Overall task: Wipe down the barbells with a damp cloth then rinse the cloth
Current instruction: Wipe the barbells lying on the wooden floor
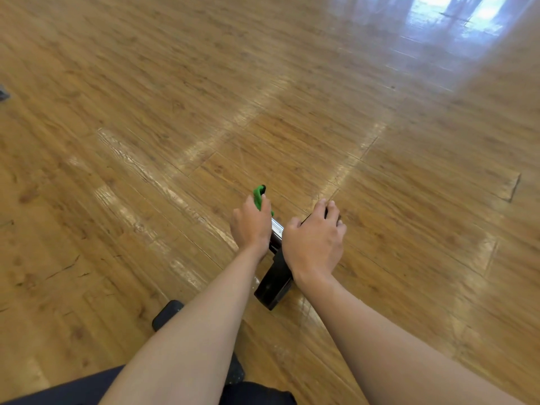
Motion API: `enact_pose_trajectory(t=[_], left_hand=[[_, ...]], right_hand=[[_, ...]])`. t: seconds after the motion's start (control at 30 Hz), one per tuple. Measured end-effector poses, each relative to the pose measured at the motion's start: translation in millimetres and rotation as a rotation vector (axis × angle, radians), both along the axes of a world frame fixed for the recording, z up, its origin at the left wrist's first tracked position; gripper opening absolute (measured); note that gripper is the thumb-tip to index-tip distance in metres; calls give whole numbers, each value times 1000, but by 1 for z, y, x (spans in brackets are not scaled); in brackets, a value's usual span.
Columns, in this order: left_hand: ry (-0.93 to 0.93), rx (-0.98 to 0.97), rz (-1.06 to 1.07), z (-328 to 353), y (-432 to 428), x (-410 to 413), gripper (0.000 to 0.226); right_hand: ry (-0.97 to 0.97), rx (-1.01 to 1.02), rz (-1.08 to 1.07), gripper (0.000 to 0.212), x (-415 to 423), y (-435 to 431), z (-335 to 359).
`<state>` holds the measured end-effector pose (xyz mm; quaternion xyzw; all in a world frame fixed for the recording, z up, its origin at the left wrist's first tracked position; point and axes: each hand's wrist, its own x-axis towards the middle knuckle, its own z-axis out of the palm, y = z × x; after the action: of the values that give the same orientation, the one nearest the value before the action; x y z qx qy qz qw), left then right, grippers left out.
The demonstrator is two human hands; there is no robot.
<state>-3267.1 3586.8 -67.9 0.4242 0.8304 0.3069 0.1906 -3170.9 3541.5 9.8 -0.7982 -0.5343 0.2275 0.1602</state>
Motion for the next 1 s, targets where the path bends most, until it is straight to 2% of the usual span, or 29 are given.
enact_pose_trajectory(t=[0.13,0.27,0.33,0.4,0.47,0.5,0.57,0.63,0.67,0.73,0.8,0.9,1.0], left_hand=[[97,-3,18,3,-11,-2,39],[249,115,-274,-16,-20,-11,28],[334,120,-452,-26,-10,-22,30],[369,86,-602,-18,3,-22,42],[505,-14,-756,0,14,-15,59],[627,-88,-854,9,19,-9,58],[813,-263,-1063,24,25,3,39],[807,-341,-1177,28,25,11,17],[781,-314,-1208,25,23,10,13],[691,-100,-1263,14,16,-1,20],[563,121,-1248,-1,8,-19,45],[652,92,-1138,-13,5,-30,47],[714,-62,-1031,-1,17,-17,49]], right_hand=[[18,-10,-4,68,2,3,2],[37,-14,-18,67,4,8,1],[38,-11,-22,66,5,9,1],[35,0,-28,66,4,9,0],[36,3,-30,66,4,9,0],[38,4,-28,65,4,8,0],[43,9,-28,65,4,9,0],[39,13,-35,64,5,9,0],[39,14,-33,64,6,9,0],[38,20,-27,64,6,9,-1],[32,26,-25,64,5,7,-1],[26,30,-12,65,1,2,-1],[40,26,-8,67,-1,-1,1]])
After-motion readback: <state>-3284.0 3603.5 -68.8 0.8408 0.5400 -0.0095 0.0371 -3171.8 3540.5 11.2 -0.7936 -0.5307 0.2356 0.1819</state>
